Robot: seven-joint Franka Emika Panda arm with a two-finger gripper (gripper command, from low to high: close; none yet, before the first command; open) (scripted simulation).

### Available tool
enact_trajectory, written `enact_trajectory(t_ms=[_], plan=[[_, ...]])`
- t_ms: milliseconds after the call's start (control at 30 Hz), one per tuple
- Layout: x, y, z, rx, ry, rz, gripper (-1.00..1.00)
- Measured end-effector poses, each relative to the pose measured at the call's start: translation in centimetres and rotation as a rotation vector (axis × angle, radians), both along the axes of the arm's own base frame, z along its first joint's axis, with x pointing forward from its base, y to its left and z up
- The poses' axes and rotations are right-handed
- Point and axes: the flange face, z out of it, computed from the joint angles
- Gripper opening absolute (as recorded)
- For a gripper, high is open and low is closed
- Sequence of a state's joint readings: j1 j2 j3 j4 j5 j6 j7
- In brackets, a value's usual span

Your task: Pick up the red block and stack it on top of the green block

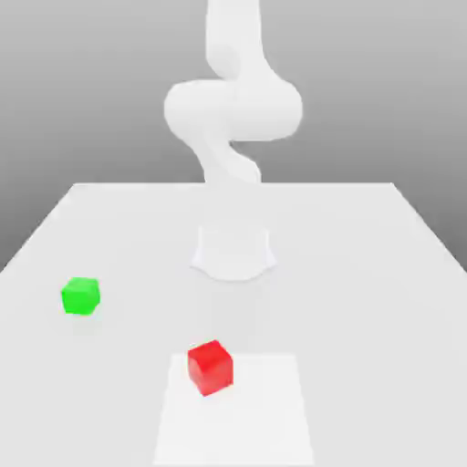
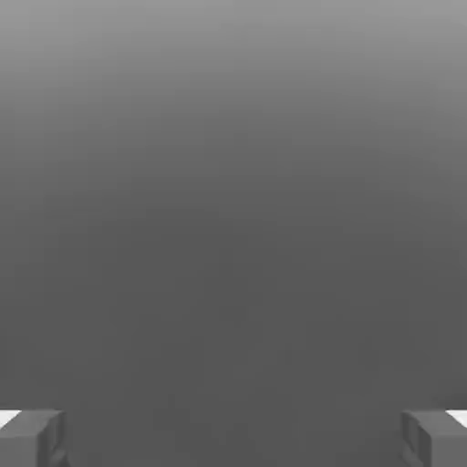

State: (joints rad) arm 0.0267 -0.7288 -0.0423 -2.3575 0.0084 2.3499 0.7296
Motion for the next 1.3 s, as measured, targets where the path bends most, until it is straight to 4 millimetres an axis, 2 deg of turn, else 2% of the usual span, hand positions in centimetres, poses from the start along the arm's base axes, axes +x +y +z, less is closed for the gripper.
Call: enact_trajectory(t_ms=[133,200,300,433,500,567,600,933,967,1167,1300], plan=[[4.0,-1.2,-9.9,-0.029,0.147,0.093,0.0],[5.1,-1.5,-14.9,-0.046,0.218,0.14,0.0],[5.6,-1.6,-22.4,-0.076,0.326,0.214,0.0],[4.1,-1.7,-32.5,-0.126,0.477,0.322,0.0],[2.4,-1.9,-37.6,-0.157,0.56,0.383,0.0],[-0.2,-2.2,-42.7,-0.193,0.651,0.45,0.0],[-0.9,-2.3,-44.2,-0.202,0.674,0.468,0.0],[-1.6,-2.4,-51.2,-0.211,0.696,0.487,0.0],[-1.7,-2.4,-51.7,-0.21,0.697,0.487,-1.0],[-1.8,-2.3,-51.9,-0.209,0.699,0.487,-1.0],[-1.4,-2.4,-50.0,-0.213,0.695,0.489,-1.0]])
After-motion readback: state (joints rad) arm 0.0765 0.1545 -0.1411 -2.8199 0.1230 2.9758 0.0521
